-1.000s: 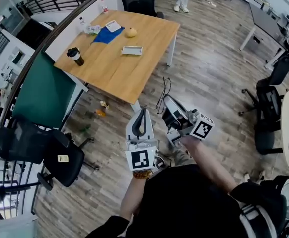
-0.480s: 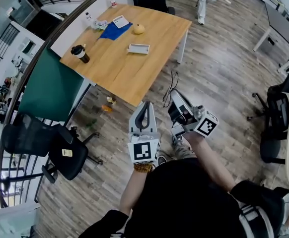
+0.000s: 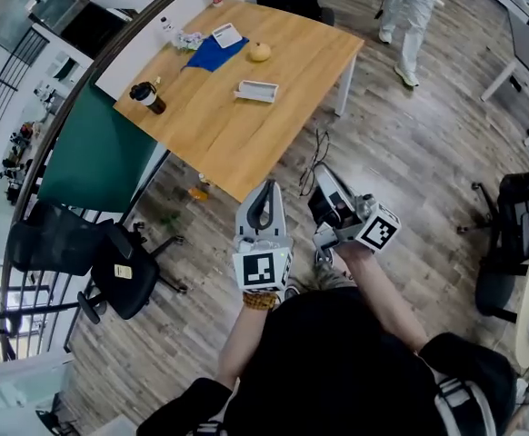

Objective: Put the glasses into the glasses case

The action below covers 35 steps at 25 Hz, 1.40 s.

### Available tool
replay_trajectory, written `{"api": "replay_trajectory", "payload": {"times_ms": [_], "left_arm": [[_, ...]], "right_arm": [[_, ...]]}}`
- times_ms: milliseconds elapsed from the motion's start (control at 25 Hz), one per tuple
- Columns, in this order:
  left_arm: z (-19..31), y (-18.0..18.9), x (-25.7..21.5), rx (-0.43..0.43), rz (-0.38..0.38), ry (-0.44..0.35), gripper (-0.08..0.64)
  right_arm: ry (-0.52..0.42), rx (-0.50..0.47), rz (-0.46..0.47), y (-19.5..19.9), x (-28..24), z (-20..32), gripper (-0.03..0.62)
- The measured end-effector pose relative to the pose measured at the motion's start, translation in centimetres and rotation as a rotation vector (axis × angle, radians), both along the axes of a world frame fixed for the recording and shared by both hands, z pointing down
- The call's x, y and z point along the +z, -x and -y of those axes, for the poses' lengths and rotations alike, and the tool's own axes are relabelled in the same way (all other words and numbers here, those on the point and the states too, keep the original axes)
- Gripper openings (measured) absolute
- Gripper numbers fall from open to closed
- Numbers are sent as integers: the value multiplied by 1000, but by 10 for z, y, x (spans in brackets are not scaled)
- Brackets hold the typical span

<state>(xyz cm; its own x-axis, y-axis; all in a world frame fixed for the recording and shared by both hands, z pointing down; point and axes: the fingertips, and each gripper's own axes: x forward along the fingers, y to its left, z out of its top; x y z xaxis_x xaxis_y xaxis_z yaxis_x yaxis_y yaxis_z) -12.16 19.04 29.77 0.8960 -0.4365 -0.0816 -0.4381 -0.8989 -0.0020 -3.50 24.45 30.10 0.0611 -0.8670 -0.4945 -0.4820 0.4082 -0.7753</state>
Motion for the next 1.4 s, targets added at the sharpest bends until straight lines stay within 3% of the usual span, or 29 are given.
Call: {"api": "replay_trajectory", "payload": {"times_ms": [320, 720, 1400], "left_arm": [[-1, -43, 10, -24, 21, 0, 32], [5, -57, 21, -49, 38, 14, 32], [76, -107, 32, -2, -38, 83, 32]], "right_arm": [[-20, -21, 34, -46, 8, -7, 14], [2, -32, 65, -69, 24, -7, 14], [36, -10, 3, -109, 15, 58, 14]]}}
